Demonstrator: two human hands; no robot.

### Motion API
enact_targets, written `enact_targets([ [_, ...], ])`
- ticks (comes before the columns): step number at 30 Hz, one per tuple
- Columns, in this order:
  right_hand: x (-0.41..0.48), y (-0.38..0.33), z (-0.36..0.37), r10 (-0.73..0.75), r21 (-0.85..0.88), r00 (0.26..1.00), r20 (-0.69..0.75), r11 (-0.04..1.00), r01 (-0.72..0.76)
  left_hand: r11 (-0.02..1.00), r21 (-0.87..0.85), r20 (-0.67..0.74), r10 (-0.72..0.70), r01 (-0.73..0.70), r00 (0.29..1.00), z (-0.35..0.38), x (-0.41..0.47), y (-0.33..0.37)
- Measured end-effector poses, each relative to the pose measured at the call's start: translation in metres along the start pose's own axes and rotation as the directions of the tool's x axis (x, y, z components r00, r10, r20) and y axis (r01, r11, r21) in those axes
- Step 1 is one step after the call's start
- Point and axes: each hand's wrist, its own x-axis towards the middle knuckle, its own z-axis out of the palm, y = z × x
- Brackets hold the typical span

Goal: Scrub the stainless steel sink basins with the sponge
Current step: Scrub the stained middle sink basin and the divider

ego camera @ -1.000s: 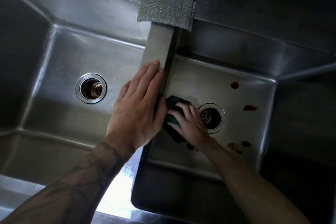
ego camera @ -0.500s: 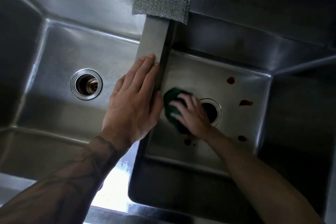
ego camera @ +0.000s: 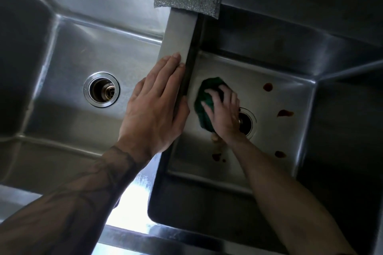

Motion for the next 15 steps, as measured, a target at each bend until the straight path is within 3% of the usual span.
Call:
enact_targets([
  [2,-0.011,-0.024,0.006,0.062,0.04,0.998,-0.008,0.997,-0.062,1.0,-0.006,0.005,0.004,-0.004,1.0,0.0,0.0,0.0],
  [4,-0.044,-0.025,0.006,-0.227,0.081,0.969,0.099,0.972,0.219,1.0,-0.008,0.017,-0.005,0.006,1.0,-0.002,0.001,0.001],
  [6,-0.057,0.002,-0.004,-0.491,0.098,0.849,0.195,0.871,0.482,1.0,0.0,0.021,-0.004,0.004,1.0,-0.003,0.001,0.002],
  [7,-0.051,0.017,-0.007,-0.497,0.081,0.844,0.2,0.867,0.491,1.0,0.001,0.017,-0.006,0.006,1.0,-0.004,0.0,0.002],
  [8,-0.04,0.025,-0.009,-0.425,0.054,0.885,0.188,0.904,0.423,1.0,0.003,0.011,-0.008,0.008,1.0,-0.004,0.001,0.002],
  [10,-0.01,0.026,-0.01,-0.108,-0.011,0.989,0.096,0.994,0.109,1.0,-0.001,0.01,0.0,0.0,1.0,-0.004,0.001,0.002],
  [12,0.003,0.006,-0.006,0.125,0.003,0.992,0.013,0.992,-0.125,1.0,-0.006,0.011,0.005,-0.005,1.0,-0.004,0.001,0.002],
  [14,-0.018,-0.016,-0.002,0.062,0.069,0.998,0.03,0.996,-0.064,1.0,-0.007,0.012,0.001,-0.001,1.0,-0.005,0.001,0.003],
  [15,-0.038,-0.02,0.0,-0.098,0.091,0.992,0.078,0.992,0.091,1.0,-0.006,0.015,-0.002,0.002,1.0,-0.005,0.001,0.004],
])
